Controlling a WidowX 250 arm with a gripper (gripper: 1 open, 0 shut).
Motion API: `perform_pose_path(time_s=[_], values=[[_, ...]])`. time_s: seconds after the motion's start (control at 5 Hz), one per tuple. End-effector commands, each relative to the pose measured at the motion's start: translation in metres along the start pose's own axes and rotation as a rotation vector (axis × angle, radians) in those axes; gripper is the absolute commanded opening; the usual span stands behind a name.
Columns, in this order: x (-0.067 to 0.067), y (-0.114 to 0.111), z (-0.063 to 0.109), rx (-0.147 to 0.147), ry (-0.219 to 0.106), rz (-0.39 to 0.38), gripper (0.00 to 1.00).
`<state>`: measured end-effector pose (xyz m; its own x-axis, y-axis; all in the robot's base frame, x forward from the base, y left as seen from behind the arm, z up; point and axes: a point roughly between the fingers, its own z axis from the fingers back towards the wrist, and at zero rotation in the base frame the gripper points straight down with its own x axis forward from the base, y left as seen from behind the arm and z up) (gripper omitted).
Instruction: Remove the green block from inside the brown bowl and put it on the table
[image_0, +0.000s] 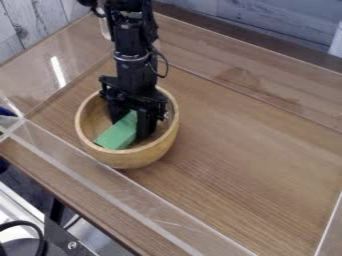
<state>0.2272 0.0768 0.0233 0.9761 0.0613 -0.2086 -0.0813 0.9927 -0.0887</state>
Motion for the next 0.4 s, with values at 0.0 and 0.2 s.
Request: perform_pose_path(time_s=[0.0,0.2], values=[[-0.0009,-0.0026,0.0093,-0.002,-0.018,0.006,0.00],[-0.0014,-0.0036,0.0122,-0.005,-0.021,0.008,0.00]])
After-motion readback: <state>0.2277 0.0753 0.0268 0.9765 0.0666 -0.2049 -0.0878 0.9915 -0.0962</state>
